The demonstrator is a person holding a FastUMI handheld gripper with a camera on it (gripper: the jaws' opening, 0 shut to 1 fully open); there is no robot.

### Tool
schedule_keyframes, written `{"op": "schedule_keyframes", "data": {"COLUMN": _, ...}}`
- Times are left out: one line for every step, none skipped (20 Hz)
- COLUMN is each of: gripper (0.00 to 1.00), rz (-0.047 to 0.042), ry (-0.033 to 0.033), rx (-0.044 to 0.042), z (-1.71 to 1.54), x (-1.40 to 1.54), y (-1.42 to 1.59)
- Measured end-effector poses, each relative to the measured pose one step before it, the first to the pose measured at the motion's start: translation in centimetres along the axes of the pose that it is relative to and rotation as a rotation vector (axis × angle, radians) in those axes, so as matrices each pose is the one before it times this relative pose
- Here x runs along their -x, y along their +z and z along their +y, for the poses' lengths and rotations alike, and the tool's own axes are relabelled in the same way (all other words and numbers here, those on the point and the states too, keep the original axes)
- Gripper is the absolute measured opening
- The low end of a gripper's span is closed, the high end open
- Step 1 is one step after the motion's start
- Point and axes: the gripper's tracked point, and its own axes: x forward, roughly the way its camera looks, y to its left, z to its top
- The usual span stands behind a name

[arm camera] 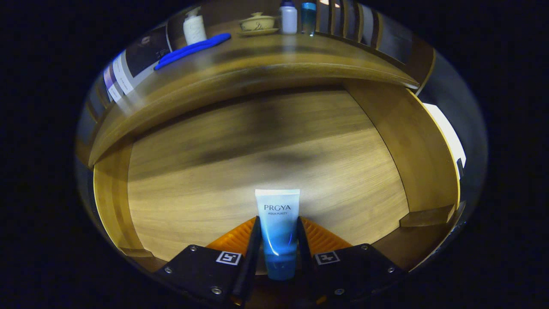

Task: Pull open the drawer, take out the items inside it, and place them on the countertop above the cabinet.

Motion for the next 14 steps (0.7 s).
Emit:
{"op": "schedule_keyframes", "data": {"gripper": 0.5, "rz": -0.02726, "ry": 0.01325, "rx": -0.00993, "z": 0.048, "x": 0.077, "y": 0.319}}
{"op": "schedule_keyframes", "data": {"gripper": 0.49, "rz": -0.03394, "ry": 0.00066, "rx": -0.00733, "z": -0.116, "x": 0.319, "y": 0.473}}
{"op": "schedule_keyframes", "data": {"gripper": 0.48, "rz": -0.03825, "ry": -0.0011, "rx": -0.00186, "z": -0.067, "x": 0.215, "y": 0.55}}
{"op": "schedule_keyframes", "data": {"gripper": 0.47, "rz": -0.02397, "ry": 0.00197, "rx": 0.01283, "z": -0.083, "x": 0.273, "y": 0.215}}
{"op": "schedule_keyframes", "data": {"gripper": 0.47, "rz": -0.03099, "ry": 0.00453, "rx": 0.01596, "z": 0.105, "x": 0.285, "y": 0.375}}
{"op": "schedule_keyframes", "data": {"gripper": 0.47, "rz": -0.0275, "ry": 0.00948, "rx": 0.00778, "z": 0.263, "x": 0.356, "y": 0.446}}
{"op": "schedule_keyframes", "data": {"gripper": 0.47, "rz": -0.03682, "ry": 0.01448, "rx": 0.00714, "z": 0.381, "x": 0.388, "y": 0.557}}
{"op": "schedule_keyframes", "data": {"gripper": 0.46, "rz": -0.04348, "ry": 0.00988, "rx": 0.00733, "z": 0.196, "x": 0.519, "y": 0.707}}
{"op": "schedule_keyframes", "data": {"gripper": 0.46, "rz": -0.03927, "ry": 0.00457, "rx": 0.00576, "z": 0.084, "x": 0.376, "y": 0.786}}
{"op": "schedule_keyframes", "data": {"gripper": 0.46, "rz": -0.04314, "ry": 0.0046, "rx": 0.00512, "z": 0.172, "x": 0.527, "y": 0.747}}
{"op": "schedule_keyframes", "data": {"gripper": 0.47, "rz": -0.04041, "ry": 0.00245, "rx": 0.00444, "z": -0.016, "x": 0.573, "y": 0.966}}
{"op": "schedule_keyframes", "data": {"gripper": 0.47, "rz": -0.04099, "ry": 0.00051, "rx": 0.00415, "z": 0.052, "x": 0.458, "y": 1.013}}
{"op": "schedule_keyframes", "data": {"gripper": 0.47, "rz": -0.03444, "ry": 0.00737, "rx": 0.00555, "z": 0.128, "x": 0.343, "y": 0.97}}
{"op": "schedule_keyframes", "data": {"gripper": 0.47, "rz": -0.02299, "ry": 0.00306, "rx": 0.00045, "z": 0.213, "x": 0.274, "y": 0.826}}
